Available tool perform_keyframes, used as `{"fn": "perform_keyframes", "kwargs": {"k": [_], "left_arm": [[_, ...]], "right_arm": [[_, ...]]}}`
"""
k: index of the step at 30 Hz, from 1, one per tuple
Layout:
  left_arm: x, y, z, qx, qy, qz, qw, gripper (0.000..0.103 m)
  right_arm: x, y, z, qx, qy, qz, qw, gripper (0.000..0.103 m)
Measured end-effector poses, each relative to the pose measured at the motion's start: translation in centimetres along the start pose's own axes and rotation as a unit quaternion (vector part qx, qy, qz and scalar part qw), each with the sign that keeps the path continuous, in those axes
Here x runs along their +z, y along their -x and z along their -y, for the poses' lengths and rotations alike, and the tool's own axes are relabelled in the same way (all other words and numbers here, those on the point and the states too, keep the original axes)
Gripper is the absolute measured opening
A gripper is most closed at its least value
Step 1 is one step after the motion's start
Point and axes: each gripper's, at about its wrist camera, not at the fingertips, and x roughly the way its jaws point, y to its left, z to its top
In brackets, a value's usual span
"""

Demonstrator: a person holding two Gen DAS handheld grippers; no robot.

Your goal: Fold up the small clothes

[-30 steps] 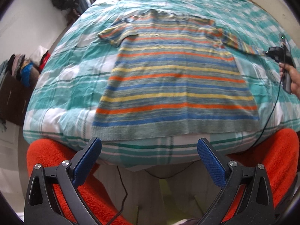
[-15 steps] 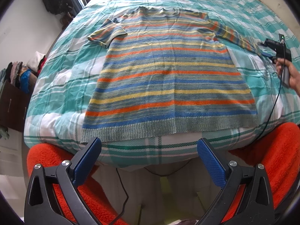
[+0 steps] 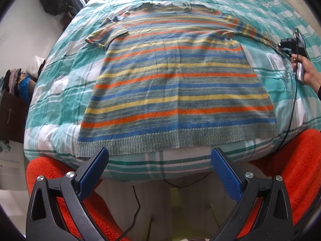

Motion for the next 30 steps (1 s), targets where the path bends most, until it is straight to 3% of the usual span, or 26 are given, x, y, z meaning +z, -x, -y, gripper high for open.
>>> {"fn": "perform_keyframes", "kwargs": {"k": [1, 2, 3, 6, 8, 9, 11, 13, 15, 17, 19, 20, 23, 25, 29, 30], "left_arm": [[0.0, 0.2, 0.0, 0.0, -0.001, 0.004, 1.0, 0.102], [0.0, 0.4, 0.0, -0.001, -0.001, 0.007, 1.0, 0.102], [0.0, 0.6, -0.2, -0.002, 0.0, 0.01, 0.9999, 0.102], [-0.3, 0.9, -1.0, -0.011, 0.013, 0.016, 0.9997, 0.102], [-0.5, 0.8, -1.6, -0.017, 0.023, 0.015, 0.9995, 0.102], [-0.6, 0.8, -1.8, -0.021, 0.026, 0.015, 0.9993, 0.102], [-0.9, 1.0, -2.1, -0.028, 0.029, 0.02, 0.999, 0.102], [-1.1, 1.3, -2.0, -0.035, 0.027, 0.025, 0.9987, 0.102], [-1.4, 1.7, -2.0, -0.044, 0.024, 0.032, 0.9982, 0.102], [-1.7, 2.3, -1.9, -0.049, 0.02, 0.041, 0.9977, 0.102], [-2.1, 2.8, -2.2, -0.048, 0.018, 0.048, 0.9975, 0.102], [-2.3, 3.0, -2.5, -0.047, 0.018, 0.05, 0.9975, 0.102], [-3.1, 3.9, -3.8, -0.041, 0.028, 0.068, 0.9964, 0.102], [-3.6, 3.6, -4.8, -0.039, 0.039, 0.07, 0.9961, 0.102], [-3.8, 1.9, -5.4, -0.042, 0.046, 0.039, 0.9973, 0.102], [-3.9, 1.9, -5.5, -0.039, 0.044, 0.038, 0.9976, 0.102]], "right_arm": [[-0.2, 0.2, -0.2, 0.005, -0.001, 0.002, 1.0, 0.033], [-0.4, 0.9, -0.4, 0.001, -0.003, 0.005, 1.0, 0.049], [-0.6, 1.9, -0.5, -0.004, -0.003, 0.015, 1.0, 0.053], [-1.6, 6.9, -1.2, -0.026, 0.032, 0.055, 0.998, 0.053], [-4.0, 10.5, -2.3, -0.009, 0.068, 0.058, 0.996, 0.053], [-5.8, 12.1, -3.1, 0.021, 0.083, 0.043, 0.995, 0.053], [-10.2, 14.4, -5.0, 0.124, 0.104, -0.018, 0.987, 0.053], [-15.3, 15.5, -7.4, 0.206, 0.123, -0.093, 0.966, 0.05], [-20.6, 15.1, -9.8, 0.248, 0.136, -0.162, 0.945, 0.043], [-23.9, 13.4, -10.9, 0.226, 0.149, -0.192, 0.943, 0.039], [-25.5, 11.8, -11.3, 0.204, 0.159, -0.193, 0.946, 0.011], [-26.1, 11.3, -11.2, 0.198, 0.162, -0.199, 0.946, 0.004], [-25.8, 13.5, -9.2, 0.203, 0.114, -0.181, 0.956, 0.003], [-26.0, 15.5, -7.8, 0.184, 0.102, -0.168, 0.963, 0.003], [-28.0, 14.8, -8.5, 0.122, 0.138, -0.171, 0.968, 0.004], [-28.0, 14.6, -9.0, 0.114, 0.145, -0.166, 0.969, 0.009]]}}
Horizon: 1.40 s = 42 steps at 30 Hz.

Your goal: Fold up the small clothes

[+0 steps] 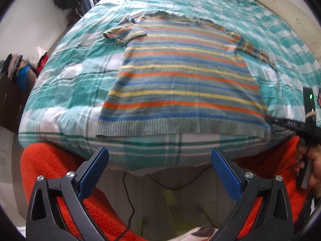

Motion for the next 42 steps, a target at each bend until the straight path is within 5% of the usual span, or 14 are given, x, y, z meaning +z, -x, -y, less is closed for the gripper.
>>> {"fn": "perform_keyframes", "kwargs": {"k": [3, 6, 8, 11, 13, 15, 17, 20, 23, 29, 31, 32, 37, 42], "left_arm": [[-0.3, 0.3, -1.4, 0.016, 0.0, 0.007, 0.9999, 0.102], [-0.6, -0.4, -3.7, 0.02, 0.018, 0.007, 0.9996, 0.102], [-0.7, -1.6, -5.1, 0.019, 0.035, -0.002, 0.9992, 0.102], [-0.6, -2.6, -6.2, 0.022, 0.042, -0.019, 0.9987, 0.102], [0.0, -2.0, -6.9, 0.031, 0.036, -0.009, 0.9988, 0.102], [0.8, -1.0, -7.7, 0.04, 0.03, 0.014, 0.9986, 0.102], [1.9, -0.6, -8.4, 0.041, 0.013, 0.031, 0.9986, 0.102], [3.2, -3.3, -8.9, 0.022, -0.025, 0.004, 0.9994, 0.102], [3.5, -7.1, -10.5, 0.002, 0.006, -0.009, 0.9999, 0.101], [3.0, -10.6, -10.3, -0.075, 0.033, -0.039, 0.9958, 0.061], [3.0, -10.4, -9.9, -0.078, 0.023, -0.045, 0.9956, 0.003], [3.0, -10.2, -10.0, -0.09, 0.029, -0.052, 0.9941, 0.004], [1.8, -7.2, -10.9, -0.12, 0.042, -0.048, 0.9907, 0.002], [2.0, -10.3, -9.3, -0.057, 0.015, -0.073, 0.9956, 0.008]], "right_arm": [[-0.2, 1.4, -0.4, -0.006, -0.002, 0.018, 1.0, 0.037], [-1.3, 2.4, -2.2, 0.025, 0.006, 0.011, 1.0, 0.054], [-2.4, 1.4, -2.9, 0.024, 0.035, -0.038, 0.998, 0.055], [-3.1, -0.7, -2.0, -0.017, 0.032, -0.074, 0.997, 0.006], [-3.0, -0.2, 0.1, -0.042, -0.018, -0.071, 0.996, 0.006], [-3.0, 2.4, 1.2, -0.095, -0.042, -0.026, 0.994, 0.03], [-3.2, 4.8, 0.3, -0.107, -0.023, 0.013, 0.994, 0.041], [-3.5, 6.6, -2.3, -0.075, 0.02, 0.045, 0.996, 0.052], [-3.2, 5.6, -2.1, -0.021, -0.002, 0.041, 0.999, 0.055], [-3.1, 1.9, 0.6, 0.051, -0.024, -0.01, 0.998, 0.055], [-2.6, 0.8, 0.4, 0.067, -0.019, -0.021, 0.997, 0.035], [-2.3, 0.1, 0.4, 0.069, -0.02, -0.029, 0.997, 0.006], [-2.6, 2.6, 0.7, 0.058, -0.02, -0.028, 0.998, 0.005], [-1.8, 0.2, -0.2, -0.024, 0.014, -0.052, 0.998, 0.005]]}}
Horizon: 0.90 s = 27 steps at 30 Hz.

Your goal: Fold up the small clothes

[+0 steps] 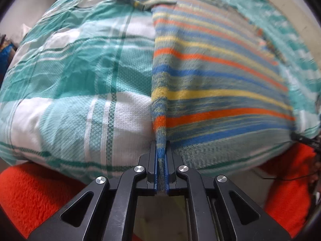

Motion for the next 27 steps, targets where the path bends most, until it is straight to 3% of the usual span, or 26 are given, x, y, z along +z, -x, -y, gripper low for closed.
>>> {"fn": "perform_keyframes", "kwargs": {"k": [1, 2, 3, 4, 5, 7, 9, 11, 13, 14, 16, 18, 22, 24, 26, 27], "left_arm": [[0.1, 0.3, 0.7, 0.017, -0.013, 0.004, 0.9998, 0.009], [0.1, 0.8, 1.0, 0.025, -0.025, 0.008, 0.9994, 0.013], [0.0, 1.6, 1.4, 0.038, -0.04, 0.011, 0.9984, 0.029], [0.0, 3.2, 1.6, 0.069, -0.057, 0.024, 0.9957, 0.05], [0.2, 4.4, 1.6, 0.087, -0.065, 0.046, 0.993, 0.056], [2.1, 8.2, 1.6, 0.114, -0.094, 0.124, 0.9812, 0.07], [5.3, 10.7, 2.1, 0.123, -0.116, 0.186, 0.9678, 0.077], [9.9, 11.4, 3.3, 0.115, -0.139, 0.232, 0.9557, 0.09], [14.5, 9.2, 4.6, 0.113, -0.17, 0.24, 0.9489, 0.092], [16.4, 7.3, 5.1, 0.116, -0.181, 0.231, 0.949, 0.091], [20.2, 2.4, 5.7, 0.122, -0.192, 0.193, 0.9544, 0.077], [23.3, -2.3, 5.3, 0.133, -0.19, 0.151, 0.9609, 0.073], [24.5, -6.9, 5.1, 0.146, -0.211, 0.112, 0.9602, 0.073], [24.2, -7.4, 5.0, 0.144, -0.222, 0.121, 0.9569, 0.07], [25.1, -7.0, 4.0, 0.107, -0.199, 0.112, 0.9676, 0.014], [25.9, -6.4, 2.9, 0.09, -0.17, 0.103, 0.9759, 0.005]], "right_arm": [[0.2, -0.4, -0.3, -0.007, 0.003, -0.002, 1.0, 0.006], [0.3, -0.5, -0.8, -0.021, 0.011, 0.0, 1.0, 0.014], [0.3, -0.1, -1.1, -0.027, 0.016, 0.003, 1.0, 0.032], [0.1, 0.4, -1.3, -0.033, 0.018, 0.006, 0.999, 0.044], [-0.3, 1.7, -1.3, -0.04, 0.02, 0.021, 0.999, 0.058], [-1.0, 4.5, -1.3, -0.077, 0.028, 0.07, 0.994, 0.059], [-1.5, 7.1, -2.0, -0.132, 0.052, 0.12, 0.983, 0.059], [-1.5, 8.6, -2.6, -0.135, 0.058, 0.153, 0.977, 0.059], [-0.7, 9.0, -3.5, -0.108, 0.048, 0.173, 0.978, 0.059], [-0.1, 8.6, -4.4, -0.088, 0.042, 0.185, 0.978, 0.059], [0.7, 7.8, -6.0, -0.063, 0.038, 0.192, 0.979, 0.059], [1.4, 6.6, -7.6, -0.032, 0.037, 0.193, 0.98, 0.059], [1.4, 4.2, -10.3, -0.015, 0.06, 0.185, 0.981, 0.059], [1.4, 3.1, -11.1, -0.022, 0.078, 0.178, 0.981, 0.059], [1.3, 2.4, -11.5, -0.03, 0.095, 0.175, 0.979, 0.059], [1.4, 2.2, -11.8, -0.033, 0.101, 0.177, 0.978, 0.059]]}}
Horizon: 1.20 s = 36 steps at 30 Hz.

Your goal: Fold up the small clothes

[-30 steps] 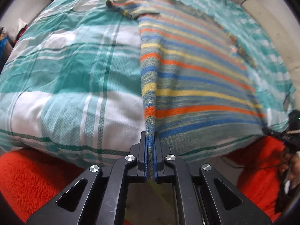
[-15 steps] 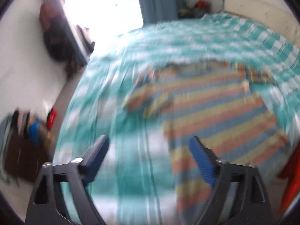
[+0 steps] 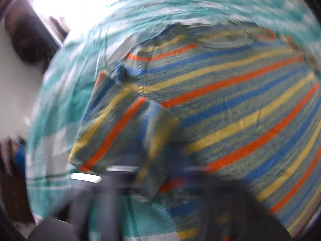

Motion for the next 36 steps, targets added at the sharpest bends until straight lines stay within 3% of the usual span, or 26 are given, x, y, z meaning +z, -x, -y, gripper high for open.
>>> {"fn": "perform_keyframes", "kwargs": {"k": [3, 7, 8, 10, 12, 14, 20, 23, 24, 25, 27, 29, 32, 33, 34, 35, 36], "left_arm": [[0.5, 3.0, -5.3, -0.045, 0.109, 0.044, 0.992, 0.003], [-0.3, 5.6, -16.5, -0.056, 0.288, 0.086, 0.952, 0.003], [-0.8, 5.4, -19.4, -0.044, 0.325, 0.084, 0.9408, 0.003], [-1.6, 4.4, -23.0, -0.011, 0.367, 0.069, 0.9275, 0.003], [-2.6, 3.4, -24.8, 0.015, 0.386, 0.052, 0.9211, 0.003], [-3.8, 2.3, -25.8, 0.013, 0.405, 0.033, 0.9136, 0.003], [-5.6, 0.2, -25.7, 0.024, 0.404, 0.002, 0.9142, 0.003], [-6.6, -1.1, -26.4, 0.004, 0.422, -0.024, 0.9062, 0.013], [-7.2, -1.1, -26.6, -0.007, 0.433, -0.03, 0.901, 0.027], [-7.8, -0.9, -26.7, -0.017, 0.441, -0.027, 0.8968, 0.048], [-9.4, 0.2, -26.6, -0.04, 0.46, -0.002, 0.887, 0.066], [-11.0, 0.8, -26.2, -0.07, 0.474, 0.02, 0.8773, 0.07], [-11.6, 0.0, -25.4, -0.089, 0.479, 0.019, 0.8732, 0.066], [-11.4, -0.2, -25.2, -0.081, 0.477, 0.021, 0.8751, 0.046], [-11.2, -0.6, -24.9, -0.083, 0.475, 0.019, 0.876, 0.005], [-11.0, -1.0, -24.8, -0.094, 0.472, 0.008, 0.8764, 0.006], [-10.8, -0.8, -24.5, -0.077, 0.47, 0.003, 0.8796, 0.006]], "right_arm": [[0.2, -0.3, -0.3, -0.002, 0.012, 0.013, 1.0, 0.059], [0.4, -0.1, -1.0, 0.0, 0.023, 0.039, 0.999, 0.059], [0.3, 0.0, -1.1, 0.002, 0.026, 0.043, 0.999, 0.059], [0.2, -0.3, -1.5, 0.004, 0.031, 0.043, 0.999, 0.059], [0.1, -0.8, -2.0, 0.009, 0.036, 0.036, 0.999, 0.059], [0.1, -1.2, -2.4, 0.012, 0.042, 0.032, 0.998, 0.059], [-0.1, -2.2, -3.0, 0.015, 0.049, 0.022, 0.998, 0.059], [-0.3, -2.5, -3.2, 0.015, 0.05, 0.016, 0.999, 0.059], [-0.3, -2.4, -3.3, 0.014, 0.051, 0.015, 0.998, 0.059], [-0.4, -2.3, -3.3, 0.013, 0.051, 0.016, 0.998, 0.059], [-0.4, -2.0, -3.4, 0.01, 0.051, 0.022, 0.998, 0.059], [-0.5, -2.0, -3.5, 0.01, 0.05, 0.025, 0.998, 0.059], [-0.5, -2.4, -3.6, 0.013, 0.051, 0.017, 0.998, 0.059], [-0.6, -2.6, -3.7, 0.015, 0.053, 0.013, 0.998, 0.059], [-0.7, -2.7, -3.9, 0.016, 0.057, 0.011, 0.998, 0.059], [-0.8, -2.7, -4.3, 0.016, 0.064, 0.01, 0.998, 0.059], [-0.9, -2.6, -4.5, 0.013, 0.07, 0.01, 0.997, 0.059]]}}
